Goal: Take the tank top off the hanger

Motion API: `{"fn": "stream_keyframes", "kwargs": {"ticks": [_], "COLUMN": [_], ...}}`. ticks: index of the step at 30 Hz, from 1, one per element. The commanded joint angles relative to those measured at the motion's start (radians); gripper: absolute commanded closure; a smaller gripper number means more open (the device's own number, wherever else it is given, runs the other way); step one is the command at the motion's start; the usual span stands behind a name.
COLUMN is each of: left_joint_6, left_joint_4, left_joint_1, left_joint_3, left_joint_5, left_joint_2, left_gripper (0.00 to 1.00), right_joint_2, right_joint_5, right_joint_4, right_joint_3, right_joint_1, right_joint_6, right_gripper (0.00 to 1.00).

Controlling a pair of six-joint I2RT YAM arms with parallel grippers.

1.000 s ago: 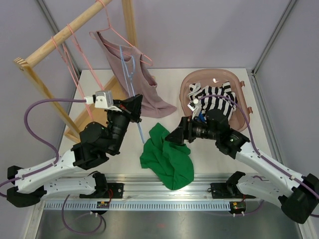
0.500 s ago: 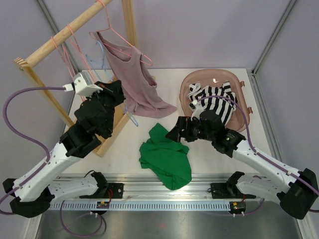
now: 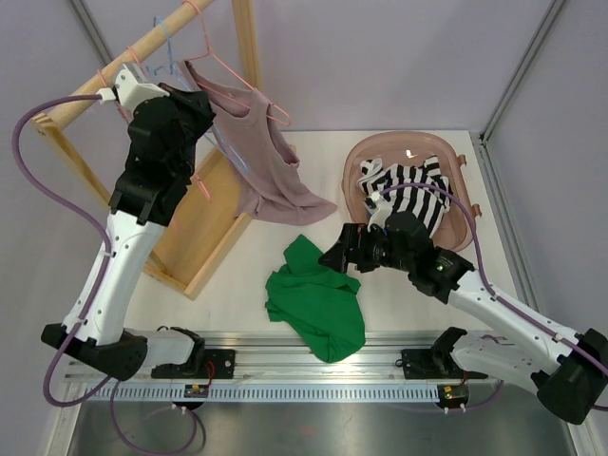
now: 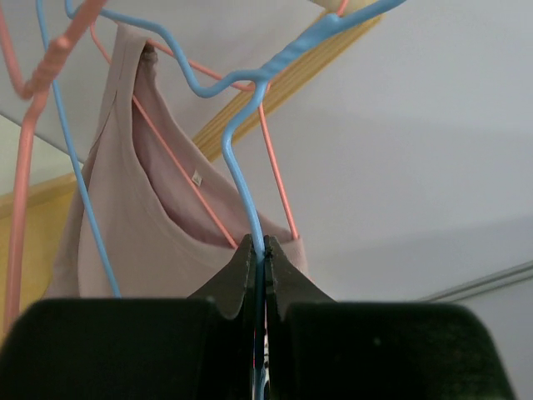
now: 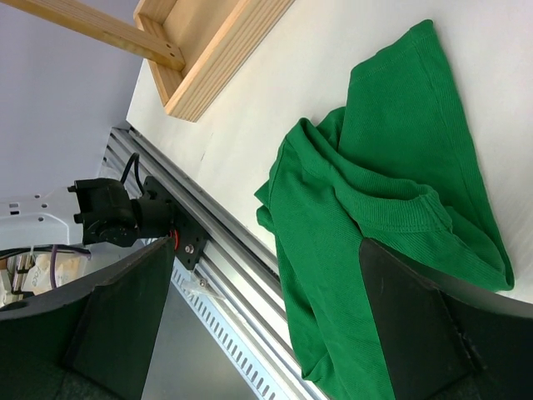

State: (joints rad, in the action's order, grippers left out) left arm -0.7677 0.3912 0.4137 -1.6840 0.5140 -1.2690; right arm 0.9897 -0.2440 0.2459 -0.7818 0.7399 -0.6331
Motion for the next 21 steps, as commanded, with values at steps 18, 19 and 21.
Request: {"fn": "stream_keyframes", "kwargs": {"ticks": [18, 19, 21], "left_joint_6": [-0.137, -0.139, -0.14], "left_joint_4": [-0.049, -0.049, -0.055], "left_joint_1": [-0.118, -0.116, -0.118], "left_joint_3": [0.15, 0.156, 0.173], "left_joint_5": [-0.127, -0.129, -0.146], "left_joint_2": [0.017, 0.025, 0.051], "left_gripper": [0.82, 0.72, 0.44], "right_joint_2": [0.174, 0.19, 0.242], "right_joint_5": [0.147, 0.193, 0.232], "right_joint_4": [0.075, 0.081, 0.096], "right_joint_3": [-0.045, -0.05, -0.068], "right_joint_1": [0.081, 0.11, 0.134], "right_joint_6": [0.052, 0.05, 0.049], "right_gripper": [0.01, 0.01, 0.0]}}
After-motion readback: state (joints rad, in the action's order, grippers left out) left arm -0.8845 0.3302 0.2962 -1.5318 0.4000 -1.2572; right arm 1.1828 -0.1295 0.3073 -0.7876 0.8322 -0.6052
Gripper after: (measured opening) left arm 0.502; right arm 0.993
